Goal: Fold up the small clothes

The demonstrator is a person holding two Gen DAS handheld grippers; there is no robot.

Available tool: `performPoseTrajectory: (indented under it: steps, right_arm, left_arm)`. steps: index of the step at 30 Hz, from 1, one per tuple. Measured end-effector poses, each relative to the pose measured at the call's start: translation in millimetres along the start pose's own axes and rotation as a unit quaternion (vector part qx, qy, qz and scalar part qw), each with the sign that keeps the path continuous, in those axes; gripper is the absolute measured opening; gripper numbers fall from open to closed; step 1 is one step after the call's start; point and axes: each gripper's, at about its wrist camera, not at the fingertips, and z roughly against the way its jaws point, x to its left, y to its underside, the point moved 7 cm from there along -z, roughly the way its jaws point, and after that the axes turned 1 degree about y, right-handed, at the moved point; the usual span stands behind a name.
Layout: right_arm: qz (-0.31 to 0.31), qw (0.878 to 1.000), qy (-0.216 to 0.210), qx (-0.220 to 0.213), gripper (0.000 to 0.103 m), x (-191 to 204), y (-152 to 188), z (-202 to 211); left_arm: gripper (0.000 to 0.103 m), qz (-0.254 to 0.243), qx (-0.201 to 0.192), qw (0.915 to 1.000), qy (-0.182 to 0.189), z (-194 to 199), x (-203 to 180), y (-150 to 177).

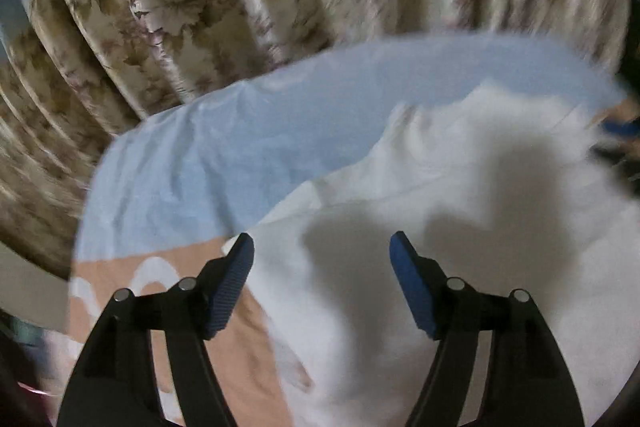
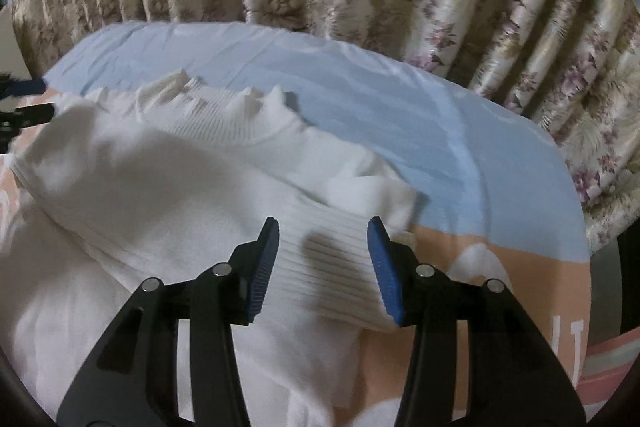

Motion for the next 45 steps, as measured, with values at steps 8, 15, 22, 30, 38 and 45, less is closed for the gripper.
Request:
performPoseTrajectory:
  steps: [8,15,22,30,38,45]
  right_arm:
    - [-0.017,1.0,-0.001,0.003,0.057,-15.8,13.1,-20.0]
    - [-0.053,0.998,-0.03,-0.022,0.057,-26.3,16.8,-1.9]
    - [-0.06,0.995,-0.069,-0.047,0.057,8.9,16.6,35.2]
    - [-0.042,0.998,-0.054,-0.015,0.057,29.4,33.0,14.3]
    - [-0.039,0.998,-0.047,-0.003,0.057,23.4,47.0,9.9]
    - [-0.055,0.995,-0.074,-0.047,0.085,28.0,38.5,68.0]
  left_arm:
    - [0.083,0.041,-0.003,0.9989,0.023,-19.6,34.2,37.4]
    - [0.082,0.067,-0.019,0.9971,0.028,14.6,36.5,32.3]
    - [0.088,0.055,-0.034,0.9937,0.092,48.2,-28.2,21.9]
    - [0.088,0.042,0.006,0.9981,0.045,18.2,-44.8,49.5]
    - [0.088,0.053,0.005,0.997,0.055,22.6,-40.3,59.2]
    - [0.088,0.073,-0.019,0.9953,0.06,81.2,-37.5,71.3]
